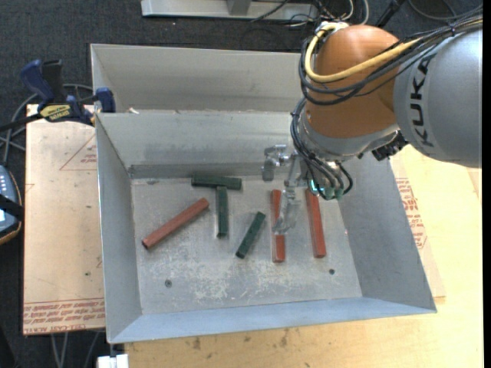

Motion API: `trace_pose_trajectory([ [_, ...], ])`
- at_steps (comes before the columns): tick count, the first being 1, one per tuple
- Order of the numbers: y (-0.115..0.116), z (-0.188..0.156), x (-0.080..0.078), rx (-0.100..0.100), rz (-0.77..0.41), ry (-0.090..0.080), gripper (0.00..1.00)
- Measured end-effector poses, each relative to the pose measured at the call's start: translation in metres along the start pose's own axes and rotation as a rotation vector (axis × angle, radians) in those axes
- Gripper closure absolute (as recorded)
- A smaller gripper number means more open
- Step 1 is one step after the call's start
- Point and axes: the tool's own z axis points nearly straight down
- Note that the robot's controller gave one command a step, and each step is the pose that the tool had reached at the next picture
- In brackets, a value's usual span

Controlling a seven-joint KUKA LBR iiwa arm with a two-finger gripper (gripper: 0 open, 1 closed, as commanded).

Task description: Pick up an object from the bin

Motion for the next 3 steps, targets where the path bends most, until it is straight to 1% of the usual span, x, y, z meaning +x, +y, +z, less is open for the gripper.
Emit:
trace_pose_trajectory([
  [1, -0.025, 0.036, -0.051, 0.001, -0.052, -0.008, 0.0],
  [2, -0.069, 0.177, -0.032, -0.001, -0.215, 0.0, 0.0],
  [3, -0.068, 0.168, -0.037, -0.001, -0.216, -0.014, 1.0],
])
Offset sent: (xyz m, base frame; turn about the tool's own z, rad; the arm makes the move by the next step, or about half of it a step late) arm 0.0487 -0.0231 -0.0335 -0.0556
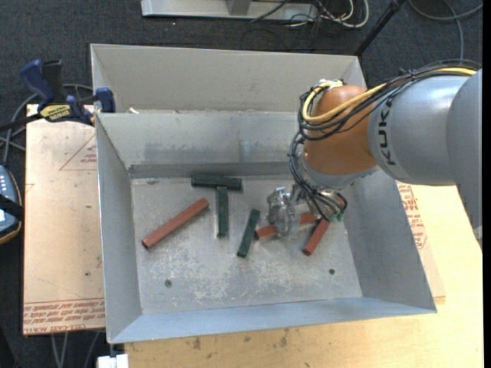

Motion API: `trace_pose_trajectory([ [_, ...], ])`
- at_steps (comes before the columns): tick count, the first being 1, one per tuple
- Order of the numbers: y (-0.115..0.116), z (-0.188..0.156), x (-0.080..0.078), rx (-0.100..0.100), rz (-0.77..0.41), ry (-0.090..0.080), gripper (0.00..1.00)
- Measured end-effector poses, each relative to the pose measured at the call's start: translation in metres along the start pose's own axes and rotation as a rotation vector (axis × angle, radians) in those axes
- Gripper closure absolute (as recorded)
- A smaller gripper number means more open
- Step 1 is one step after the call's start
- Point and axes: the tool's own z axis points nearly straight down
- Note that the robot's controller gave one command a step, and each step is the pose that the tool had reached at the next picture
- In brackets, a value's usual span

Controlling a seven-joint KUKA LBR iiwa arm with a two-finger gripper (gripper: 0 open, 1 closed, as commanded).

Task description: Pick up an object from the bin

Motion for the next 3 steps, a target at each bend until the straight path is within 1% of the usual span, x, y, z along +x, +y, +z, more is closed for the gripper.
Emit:
trace_pose_trajectory([
  [1, -0.0004, 0.0035, 0.0015, 0.001, 0.0, 0.001, 0.0],
  [2, -0.0005, 0.0026, 0.0019, 0.0, 0.0, 0.005, 1.0],
  [3, -0.0006, 0.0039, 0.0019, 0.001, 0.0, 0.001, 0.0],
])
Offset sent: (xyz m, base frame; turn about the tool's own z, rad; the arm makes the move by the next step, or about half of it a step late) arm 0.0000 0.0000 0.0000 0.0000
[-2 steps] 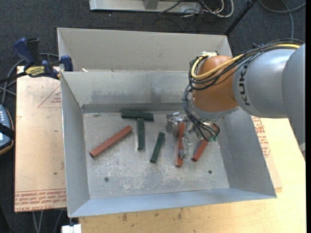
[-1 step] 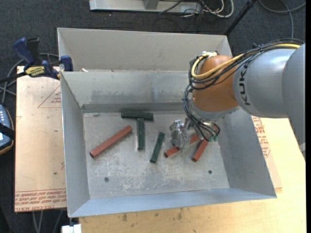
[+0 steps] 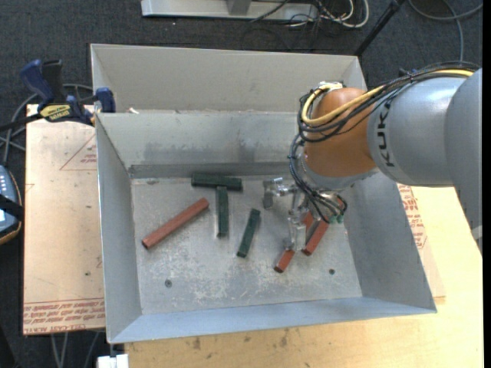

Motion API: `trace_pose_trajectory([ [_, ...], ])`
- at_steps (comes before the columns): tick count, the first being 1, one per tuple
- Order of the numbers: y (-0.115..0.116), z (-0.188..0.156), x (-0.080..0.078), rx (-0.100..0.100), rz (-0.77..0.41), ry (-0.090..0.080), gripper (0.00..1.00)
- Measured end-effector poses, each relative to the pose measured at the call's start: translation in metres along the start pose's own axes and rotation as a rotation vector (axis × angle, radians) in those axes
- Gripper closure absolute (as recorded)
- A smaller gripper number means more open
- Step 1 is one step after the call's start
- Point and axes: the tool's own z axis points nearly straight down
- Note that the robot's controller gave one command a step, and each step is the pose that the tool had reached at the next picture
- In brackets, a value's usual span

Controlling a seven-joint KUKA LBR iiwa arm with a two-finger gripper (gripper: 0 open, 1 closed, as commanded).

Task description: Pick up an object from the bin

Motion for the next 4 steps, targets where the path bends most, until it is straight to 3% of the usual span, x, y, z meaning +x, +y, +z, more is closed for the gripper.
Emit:
trace_pose_trajectory([
  [1, 0.049, 0.001, -0.003, -0.002, -0.401, 0.002, 0.0],
  [2, 0.038, -0.071, -0.001, 0.002, -0.371, -0.002, 0.0],
  [3, 0.032, 0.0, -0.019, -0.005, -0.755, 0.007, 0.0],
  [4, 0.01, -0.003, -0.054, -0.001, -0.827, 0.002, 0.0],
])
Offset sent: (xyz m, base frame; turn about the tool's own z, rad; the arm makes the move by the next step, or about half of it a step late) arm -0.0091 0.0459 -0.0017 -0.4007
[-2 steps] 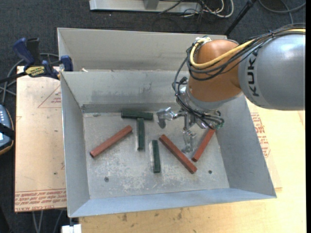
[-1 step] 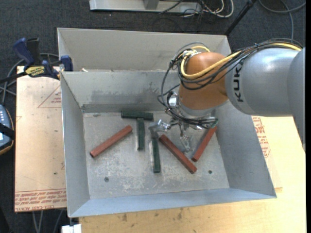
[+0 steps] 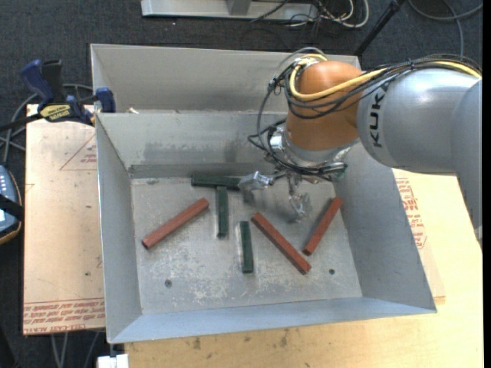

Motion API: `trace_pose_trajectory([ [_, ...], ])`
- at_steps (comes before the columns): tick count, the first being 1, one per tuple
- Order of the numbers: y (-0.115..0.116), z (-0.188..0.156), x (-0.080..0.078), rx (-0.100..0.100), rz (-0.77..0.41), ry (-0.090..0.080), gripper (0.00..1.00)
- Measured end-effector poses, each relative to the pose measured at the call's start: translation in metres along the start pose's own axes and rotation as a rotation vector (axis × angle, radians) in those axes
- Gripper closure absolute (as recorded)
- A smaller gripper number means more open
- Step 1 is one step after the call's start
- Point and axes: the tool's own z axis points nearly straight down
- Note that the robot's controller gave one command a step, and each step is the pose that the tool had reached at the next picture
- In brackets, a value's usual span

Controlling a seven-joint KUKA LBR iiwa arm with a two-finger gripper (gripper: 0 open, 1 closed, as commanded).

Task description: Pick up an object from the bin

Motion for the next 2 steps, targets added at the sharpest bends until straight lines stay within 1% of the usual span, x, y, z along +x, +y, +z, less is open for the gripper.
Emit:
trace_pose_trajectory([
  [1, 0.009, -0.05, 0.035, 0.002, -0.021, 0.001, 0.0],
  [2, 0.013, -0.077, 0.03, 0.001, -0.149, -0.001, 0.0],
])
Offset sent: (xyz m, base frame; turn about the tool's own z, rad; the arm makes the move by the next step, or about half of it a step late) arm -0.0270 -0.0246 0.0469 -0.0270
